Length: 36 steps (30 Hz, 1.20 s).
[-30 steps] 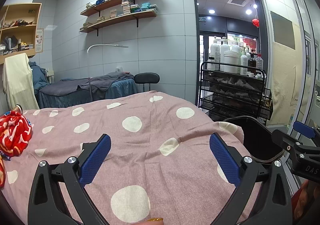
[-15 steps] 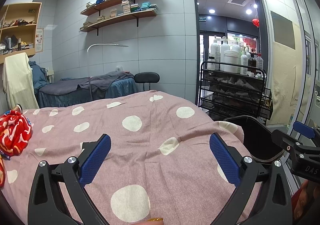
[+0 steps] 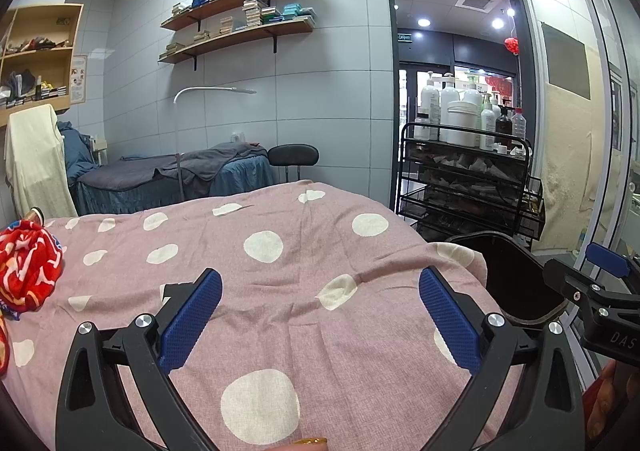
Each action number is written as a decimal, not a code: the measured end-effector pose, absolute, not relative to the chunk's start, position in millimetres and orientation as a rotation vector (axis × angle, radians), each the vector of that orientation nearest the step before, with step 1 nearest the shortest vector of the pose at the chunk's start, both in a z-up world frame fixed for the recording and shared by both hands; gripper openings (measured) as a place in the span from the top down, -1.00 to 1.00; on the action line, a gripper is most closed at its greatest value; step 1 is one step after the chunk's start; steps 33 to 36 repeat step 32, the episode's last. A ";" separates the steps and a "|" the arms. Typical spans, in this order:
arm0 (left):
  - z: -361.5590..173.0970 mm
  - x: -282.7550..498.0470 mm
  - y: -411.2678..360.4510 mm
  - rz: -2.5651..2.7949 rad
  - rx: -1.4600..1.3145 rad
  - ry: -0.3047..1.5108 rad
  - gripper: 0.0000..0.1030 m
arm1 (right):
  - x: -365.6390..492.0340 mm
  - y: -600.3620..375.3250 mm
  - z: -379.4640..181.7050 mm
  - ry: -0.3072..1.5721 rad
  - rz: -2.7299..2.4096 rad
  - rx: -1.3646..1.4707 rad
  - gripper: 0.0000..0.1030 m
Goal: Collect trash
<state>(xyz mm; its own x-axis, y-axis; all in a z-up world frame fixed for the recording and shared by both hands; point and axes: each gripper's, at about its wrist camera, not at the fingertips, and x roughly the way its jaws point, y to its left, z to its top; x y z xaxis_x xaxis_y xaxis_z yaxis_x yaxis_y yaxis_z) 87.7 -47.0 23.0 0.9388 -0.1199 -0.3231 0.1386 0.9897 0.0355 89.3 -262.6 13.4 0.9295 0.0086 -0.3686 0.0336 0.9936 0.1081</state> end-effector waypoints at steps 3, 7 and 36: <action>23.1 87.6 -47.1 -0.131 0.058 0.326 -0.90 | 89.4 -263.0 13.6 0.376 -0.013 0.113 -0.89; 23.0 87.6 -47.4 -0.131 0.058 0.327 -0.90 | 89.3 -262.8 13.6 0.377 -0.013 0.113 -0.89; 19.8 81.0 -51.2 -0.135 0.050 0.334 -0.90 | 88.8 -262.5 13.7 0.377 -0.015 0.114 -0.89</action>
